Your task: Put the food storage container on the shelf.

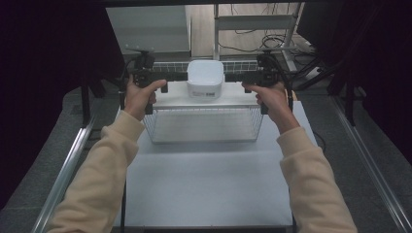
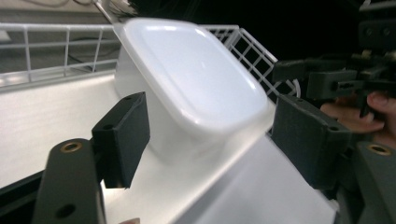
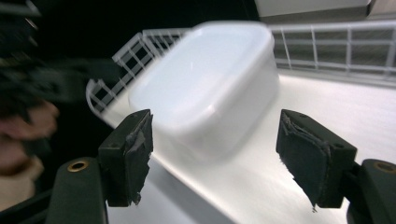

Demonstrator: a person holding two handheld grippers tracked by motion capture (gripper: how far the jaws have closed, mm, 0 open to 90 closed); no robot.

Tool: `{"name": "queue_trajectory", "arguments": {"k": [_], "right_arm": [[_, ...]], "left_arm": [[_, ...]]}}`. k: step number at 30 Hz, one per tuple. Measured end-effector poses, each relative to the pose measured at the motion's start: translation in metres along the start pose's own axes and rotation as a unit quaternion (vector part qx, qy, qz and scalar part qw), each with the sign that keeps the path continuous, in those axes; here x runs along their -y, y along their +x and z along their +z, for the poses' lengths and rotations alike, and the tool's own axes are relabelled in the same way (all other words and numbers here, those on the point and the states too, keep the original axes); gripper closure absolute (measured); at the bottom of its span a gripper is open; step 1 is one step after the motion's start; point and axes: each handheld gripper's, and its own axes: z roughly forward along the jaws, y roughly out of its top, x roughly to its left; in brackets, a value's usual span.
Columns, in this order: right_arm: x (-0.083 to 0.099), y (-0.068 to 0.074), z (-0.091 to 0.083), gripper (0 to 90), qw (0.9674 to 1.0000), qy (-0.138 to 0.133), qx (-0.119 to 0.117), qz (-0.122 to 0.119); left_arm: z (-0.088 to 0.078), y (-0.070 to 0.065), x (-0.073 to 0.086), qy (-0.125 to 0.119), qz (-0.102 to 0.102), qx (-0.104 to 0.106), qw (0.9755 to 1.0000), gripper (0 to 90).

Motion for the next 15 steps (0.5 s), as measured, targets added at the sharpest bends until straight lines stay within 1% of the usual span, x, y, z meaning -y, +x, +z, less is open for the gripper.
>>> {"name": "queue_trajectory", "arguments": {"k": [1, 3, 4, 6, 8, 9, 10, 11, 13, 14, 15], "right_arm": [[0.007, 0.001, -0.005, 26.9, 0.9998, 0.003, 0.006, -0.016], [0.019, 0.002, -0.014, 26.5, 0.9995, 0.002, 0.008, -0.032], [0.023, 0.002, -0.017, 26.5, 0.9994, 0.000, 0.005, -0.033], [0.036, 0.001, -0.024, 26.5, 0.9992, -0.003, 0.000, -0.039], [0.050, 0.003, -0.032, 26.5, 0.9987, -0.006, 0.000, -0.051], [0.064, 0.004, -0.039, 27.0, 0.9980, -0.011, 0.005, -0.062], [0.064, 0.004, -0.039, 27.0, 0.9980, -0.011, 0.005, -0.062], [0.072, 0.005, -0.042, 27.4, 0.9975, -0.018, 0.010, -0.068], [0.087, 0.006, -0.047, 27.8, 0.9966, -0.021, 0.015, -0.079], [0.096, 0.006, -0.050, 28.0, 0.9964, -0.026, 0.011, -0.080], [0.109, 0.006, -0.054, 27.9, 0.9962, -0.029, 0.002, -0.082]], "left_arm": [[-0.003, -0.002, 0.004, -0.001, 0.005, -0.002, 1.0000, 26.7], [-0.011, -0.008, 0.014, -0.004, 0.016, -0.008, 0.9998, 26.2], [-0.016, -0.012, 0.021, -0.006, 0.024, -0.010, 0.9996, 26.1], [-0.023, -0.016, 0.032, -0.009, 0.029, -0.008, 0.9995, 26.1], [-0.030, -0.020, 0.047, -0.010, 0.036, -0.005, 0.9993, 26.1], [-0.033, -0.022, 0.054, -0.009, 0.040, -0.005, 0.9991, 25.8], [-0.036, -0.023, 0.062, -0.008, 0.043, -0.004, 0.9990, 25.8], [-0.038, -0.024, 0.070, -0.010, 0.046, -0.004, 0.9989, 25.8], [-0.043, -0.026, 0.090, -0.010, 0.057, -0.012, 0.9983, 25.7], [-0.044, -0.027, 0.097, -0.008, 0.059, -0.014, 0.9981, 25.7], [-0.045, -0.027, 0.106, -0.006, 0.061, -0.014, 0.9980, 25.5]]}}
